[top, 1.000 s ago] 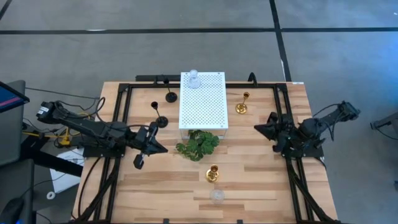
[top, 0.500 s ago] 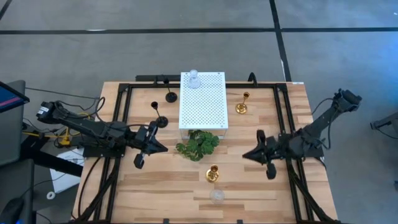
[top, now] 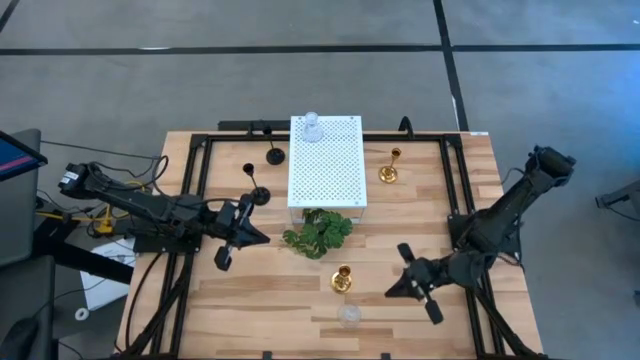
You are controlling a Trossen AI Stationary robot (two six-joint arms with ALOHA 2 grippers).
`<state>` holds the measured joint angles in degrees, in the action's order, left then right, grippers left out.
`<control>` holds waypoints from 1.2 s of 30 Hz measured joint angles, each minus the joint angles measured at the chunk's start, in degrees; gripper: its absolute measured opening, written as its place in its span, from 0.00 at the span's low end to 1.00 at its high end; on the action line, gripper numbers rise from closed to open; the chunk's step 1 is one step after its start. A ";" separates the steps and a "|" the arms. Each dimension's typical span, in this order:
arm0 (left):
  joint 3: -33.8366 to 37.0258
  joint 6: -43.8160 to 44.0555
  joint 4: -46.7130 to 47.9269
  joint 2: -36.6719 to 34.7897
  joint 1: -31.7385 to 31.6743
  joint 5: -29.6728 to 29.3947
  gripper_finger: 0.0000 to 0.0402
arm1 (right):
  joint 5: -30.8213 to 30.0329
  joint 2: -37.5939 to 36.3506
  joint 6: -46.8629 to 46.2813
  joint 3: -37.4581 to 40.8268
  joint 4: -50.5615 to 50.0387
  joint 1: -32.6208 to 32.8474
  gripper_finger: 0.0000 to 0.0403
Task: Pick & Place candle stick holders
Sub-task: Align the transparent candle holder with the other transparent candle holder on the shelf
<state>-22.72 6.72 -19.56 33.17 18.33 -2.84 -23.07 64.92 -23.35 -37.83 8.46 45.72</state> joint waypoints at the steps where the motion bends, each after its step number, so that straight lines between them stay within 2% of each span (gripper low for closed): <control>1: 0.00 0.00 -0.03 0.00 -0.01 -0.02 0.02 | 0.59 0.79 -1.13 -0.43 0.17 -0.14 0.00; 6: 0.00 1.54 -0.73 -0.02 0.00 -0.14 0.02 | 4.48 4.96 -3.34 -2.63 0.22 -1.18 0.00; 12: 0.00 7.87 -1.21 0.00 -0.01 -0.16 0.02 | 5.33 11.36 2.63 -5.55 -0.09 -2.09 0.00; 16: 0.00 10.14 -1.52 -0.01 0.00 -1.62 0.02 | 7.06 15.66 3.16 -7.57 -0.92 -3.13 0.00; 22: 0.00 10.27 -1.53 0.00 -0.02 -3.59 0.02 | 9.30 21.97 3.84 -11.26 -1.31 -5.21 0.00; 27: 0.00 10.27 -1.58 0.00 0.00 -3.59 0.02 | 12.62 25.44 4.37 -15.64 -5.78 -6.21 0.01; 31: 0.00 10.27 -1.57 0.00 0.00 -3.58 0.02 | 16.02 27.81 7.30 -18.51 -11.17 -6.50 0.07; 36: 0.00 10.27 -1.55 0.00 -0.01 -3.57 0.02 | 17.07 30.32 7.47 -20.82 -13.42 -6.51 0.20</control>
<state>-22.72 16.99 -21.11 33.17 18.32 -6.42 -6.00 95.24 -15.88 -58.65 -4.96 39.21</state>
